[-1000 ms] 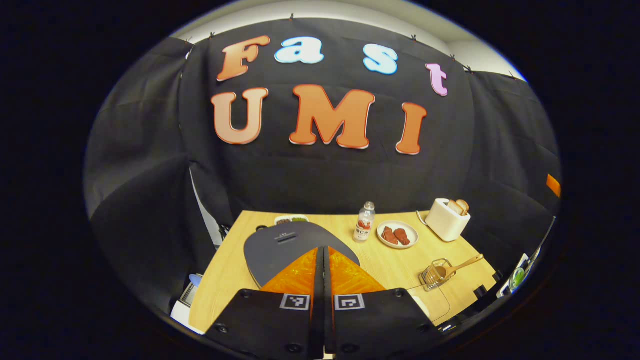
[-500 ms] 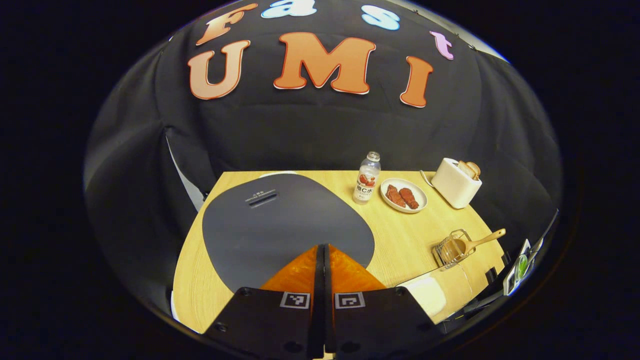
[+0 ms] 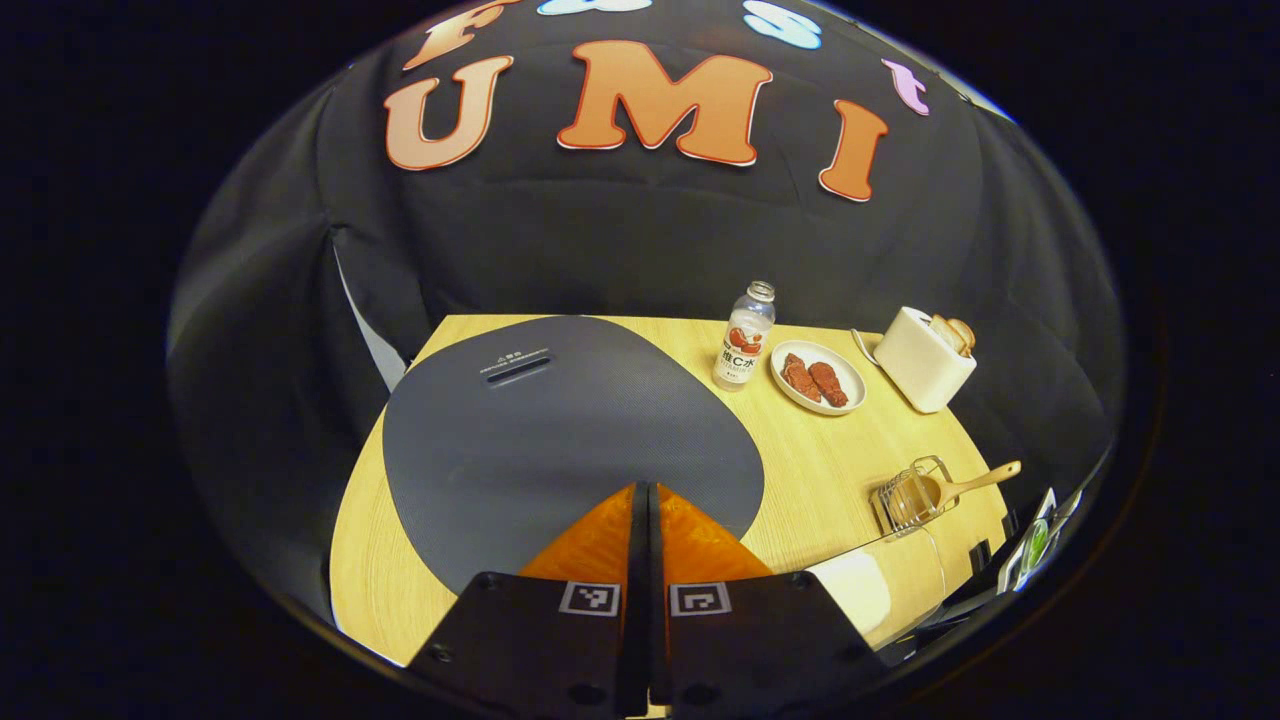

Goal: Close the left gripper, press the button to open the rice cooker; take a wooden spoon from the chopstick holder with the right hand, scoop a spoonful of rice and pour it into the rice cooker, then put the wooden spoon back into the chopstick holder.

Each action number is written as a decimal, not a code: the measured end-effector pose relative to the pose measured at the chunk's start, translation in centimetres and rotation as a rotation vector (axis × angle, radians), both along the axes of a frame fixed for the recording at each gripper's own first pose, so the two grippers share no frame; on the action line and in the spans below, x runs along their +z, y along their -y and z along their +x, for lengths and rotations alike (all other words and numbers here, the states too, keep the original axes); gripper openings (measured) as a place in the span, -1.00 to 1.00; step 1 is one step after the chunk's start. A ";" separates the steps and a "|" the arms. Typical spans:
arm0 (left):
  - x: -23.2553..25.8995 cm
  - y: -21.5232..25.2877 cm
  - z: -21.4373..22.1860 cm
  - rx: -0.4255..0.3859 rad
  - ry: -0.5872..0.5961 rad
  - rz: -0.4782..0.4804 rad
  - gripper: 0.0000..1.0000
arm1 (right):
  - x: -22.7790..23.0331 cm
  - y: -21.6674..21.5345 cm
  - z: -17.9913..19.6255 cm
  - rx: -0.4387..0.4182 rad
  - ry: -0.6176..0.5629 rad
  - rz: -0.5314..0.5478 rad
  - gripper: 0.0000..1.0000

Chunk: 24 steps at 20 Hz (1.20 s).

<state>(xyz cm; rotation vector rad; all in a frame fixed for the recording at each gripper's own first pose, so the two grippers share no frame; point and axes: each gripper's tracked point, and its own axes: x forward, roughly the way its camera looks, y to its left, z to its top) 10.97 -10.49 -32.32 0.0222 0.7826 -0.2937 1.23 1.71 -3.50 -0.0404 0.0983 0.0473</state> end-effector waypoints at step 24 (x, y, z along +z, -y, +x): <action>25.2 -3.5 -1.0 0.108 0.539 0.024 -0.92 | 1.5 -0.1 -1.4 0.019 0.043 0.074 1.00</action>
